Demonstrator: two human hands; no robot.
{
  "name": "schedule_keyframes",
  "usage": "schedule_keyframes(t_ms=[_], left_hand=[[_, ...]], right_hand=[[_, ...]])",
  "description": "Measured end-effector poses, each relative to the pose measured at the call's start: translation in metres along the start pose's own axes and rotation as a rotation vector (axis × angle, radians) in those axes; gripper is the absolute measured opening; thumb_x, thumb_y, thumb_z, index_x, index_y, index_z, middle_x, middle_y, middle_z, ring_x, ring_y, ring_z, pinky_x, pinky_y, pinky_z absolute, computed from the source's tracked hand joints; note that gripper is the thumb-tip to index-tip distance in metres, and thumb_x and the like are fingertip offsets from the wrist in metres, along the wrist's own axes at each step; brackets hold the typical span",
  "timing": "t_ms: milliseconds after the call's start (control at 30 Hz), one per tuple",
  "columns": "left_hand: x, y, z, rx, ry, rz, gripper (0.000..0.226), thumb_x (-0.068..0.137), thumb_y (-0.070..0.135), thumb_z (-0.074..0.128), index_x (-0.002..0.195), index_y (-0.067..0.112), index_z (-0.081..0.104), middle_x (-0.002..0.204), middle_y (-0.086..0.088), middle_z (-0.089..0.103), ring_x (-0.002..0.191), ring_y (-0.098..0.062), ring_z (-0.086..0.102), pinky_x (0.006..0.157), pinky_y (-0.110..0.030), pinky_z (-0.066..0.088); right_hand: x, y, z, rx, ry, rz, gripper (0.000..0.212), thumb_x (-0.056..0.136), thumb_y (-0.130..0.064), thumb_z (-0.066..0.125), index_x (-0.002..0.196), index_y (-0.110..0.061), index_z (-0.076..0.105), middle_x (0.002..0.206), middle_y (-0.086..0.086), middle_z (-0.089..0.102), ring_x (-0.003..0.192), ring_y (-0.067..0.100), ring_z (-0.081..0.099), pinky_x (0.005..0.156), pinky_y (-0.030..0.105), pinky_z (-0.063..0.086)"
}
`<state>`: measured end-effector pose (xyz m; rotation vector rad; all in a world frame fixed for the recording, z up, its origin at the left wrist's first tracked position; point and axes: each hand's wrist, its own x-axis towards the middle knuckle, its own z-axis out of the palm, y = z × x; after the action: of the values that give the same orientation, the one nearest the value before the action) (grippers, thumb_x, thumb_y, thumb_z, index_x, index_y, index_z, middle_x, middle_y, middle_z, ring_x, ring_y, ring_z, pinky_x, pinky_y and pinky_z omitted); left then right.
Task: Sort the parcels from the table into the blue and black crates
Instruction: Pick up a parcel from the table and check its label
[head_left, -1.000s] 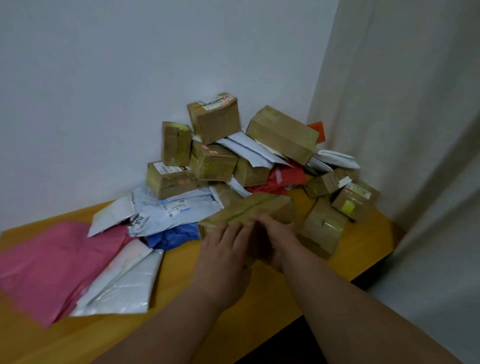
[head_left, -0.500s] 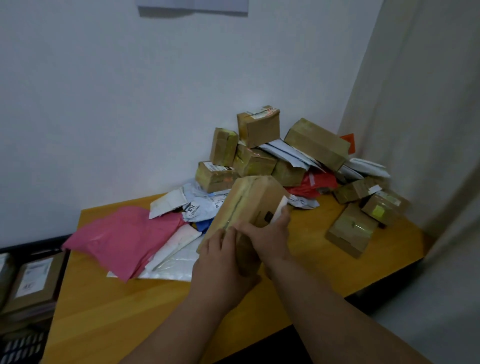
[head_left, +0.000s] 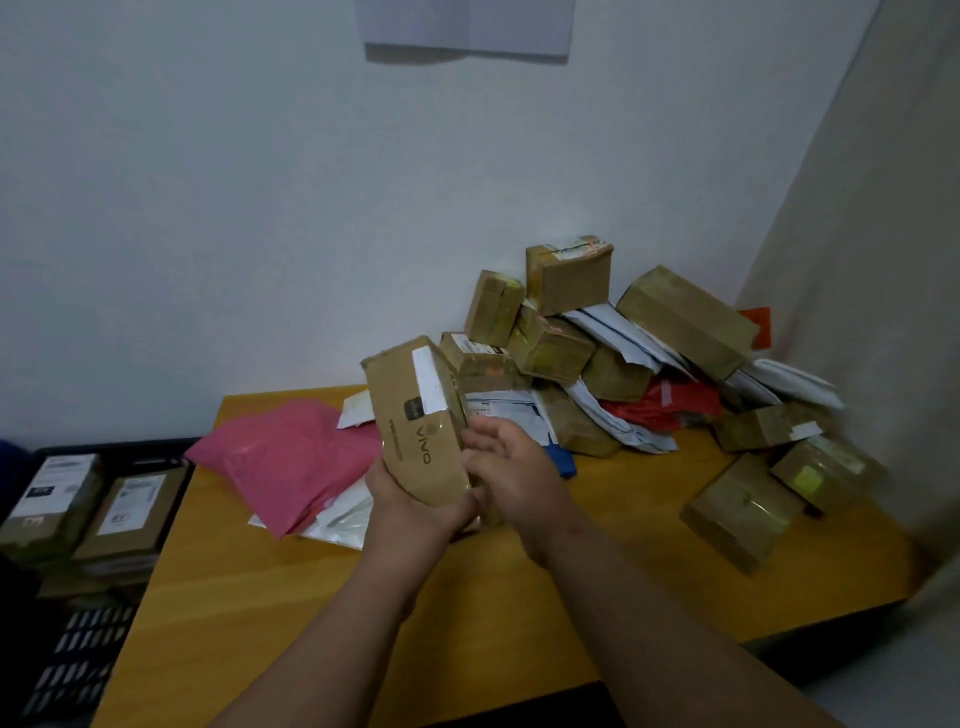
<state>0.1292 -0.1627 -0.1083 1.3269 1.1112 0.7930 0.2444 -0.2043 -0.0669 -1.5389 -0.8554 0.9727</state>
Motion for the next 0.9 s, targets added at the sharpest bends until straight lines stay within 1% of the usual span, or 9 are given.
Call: schedule_keyframes(t_ms=[67, 133, 200, 300, 400, 467, 633, 800, 900], left_hand=[[-0.006, -0.001, -0.001, -0.248, -0.045, -0.149, 0.083, 0.074, 0.025, 0.083, 0.134, 0.034, 0.028, 0.118, 0.001, 0.056, 0.100, -0.025, 0.065, 0.069, -0.038, 0.059], [-0.010, -0.004, -0.004, -0.498, -0.103, -0.261, 0.076, 0.073, 0.025, 0.080, 0.134, 0.033, 0.035, 0.123, -0.003, 0.058, 0.106, -0.029, 0.065, 0.078, -0.045, 0.059], [-0.011, -0.006, -0.008, -0.638, -0.179, -0.290, 0.077, 0.068, 0.024, 0.084, 0.133, 0.029, 0.044, 0.128, -0.008, 0.060, 0.109, -0.034, 0.065, 0.079, -0.049, 0.058], [-0.013, -0.006, -0.009, -0.743, -0.292, -0.271, 0.095, 0.046, 0.030, 0.094, 0.132, 0.024, 0.055, 0.128, -0.013, 0.064, 0.110, -0.037, 0.065, 0.079, -0.051, 0.059], [-0.014, -0.010, -0.009, -0.775, -0.283, -0.241, 0.104, 0.036, 0.031, 0.096, 0.132, 0.024, 0.058, 0.127, -0.012, 0.065, 0.109, -0.036, 0.066, 0.082, -0.053, 0.057], [-0.014, -0.014, -0.009, -0.784, -0.262, -0.234, 0.103, 0.036, 0.029, 0.096, 0.132, 0.022, 0.058, 0.127, -0.013, 0.064, 0.107, -0.035, 0.066, 0.088, -0.055, 0.053], [-0.018, -0.017, -0.008, -0.775, -0.278, -0.173, 0.091, 0.041, 0.024, 0.091, 0.128, 0.019, 0.062, 0.123, -0.015, 0.065, 0.104, -0.034, 0.065, 0.092, -0.051, 0.050], [-0.022, -0.020, -0.010, -0.762, -0.208, -0.172, 0.080, 0.050, 0.021, 0.079, 0.129, 0.021, 0.061, 0.123, -0.013, 0.066, 0.104, -0.031, 0.065, 0.087, -0.045, 0.055], [-0.024, -0.026, -0.015, -0.687, -0.112, -0.215, 0.064, 0.068, 0.019, 0.070, 0.130, 0.023, 0.060, 0.124, -0.009, 0.067, 0.111, -0.030, 0.062, 0.099, -0.049, 0.049]], right_hand=[[0.001, 0.003, -0.013, 0.029, 0.045, -0.001, 0.031, 0.096, -0.016, 0.058, 0.128, -0.019, 0.057, 0.118, -0.004, 0.064, 0.106, 0.012, 0.062, 0.077, 0.021, 0.051], [0.004, 0.008, -0.026, 0.015, 0.148, 0.017, 0.033, 0.095, -0.023, 0.062, 0.127, -0.018, 0.058, 0.119, 0.000, 0.062, 0.102, 0.012, 0.061, 0.075, 0.023, 0.049], [0.008, 0.016, -0.039, 0.000, 0.214, 0.092, 0.045, 0.092, -0.033, 0.065, 0.133, -0.020, 0.052, 0.129, 0.000, 0.053, 0.108, 0.015, 0.055, 0.078, 0.029, 0.046], [0.008, 0.023, -0.053, 0.157, 0.111, 0.271, 0.047, 0.088, -0.040, 0.069, 0.128, -0.021, 0.052, 0.123, 0.000, 0.056, 0.105, 0.019, 0.057, 0.075, 0.035, 0.049], [0.009, 0.037, -0.059, 0.360, -0.024, 0.351, 0.035, 0.086, -0.036, 0.070, 0.117, -0.020, 0.067, 0.115, 0.007, 0.070, 0.107, 0.030, 0.065, 0.095, 0.054, 0.053], [0.009, 0.044, -0.061, 0.365, -0.068, 0.294, 0.028, 0.088, -0.030, 0.069, 0.114, -0.023, 0.068, 0.114, 0.008, 0.071, 0.108, 0.032, 0.066, 0.097, 0.058, 0.050], [0.009, 0.050, -0.065, 0.372, -0.140, 0.226, 0.034, 0.087, -0.020, 0.066, 0.120, -0.024, 0.062, 0.113, 0.004, 0.073, 0.111, 0.029, 0.065, 0.101, 0.057, 0.048], [0.012, 0.058, -0.061, 0.366, -0.162, 0.223, 0.038, 0.084, -0.023, 0.068, 0.122, -0.024, 0.060, 0.113, 0.003, 0.073, 0.111, 0.029, 0.065, 0.103, 0.056, 0.046], [0.013, 0.063, -0.052, 0.360, -0.180, 0.239, 0.049, 0.077, -0.030, 0.072, 0.124, -0.023, 0.059, 0.114, 0.003, 0.073, 0.111, 0.029, 0.065, 0.102, 0.057, 0.047]])
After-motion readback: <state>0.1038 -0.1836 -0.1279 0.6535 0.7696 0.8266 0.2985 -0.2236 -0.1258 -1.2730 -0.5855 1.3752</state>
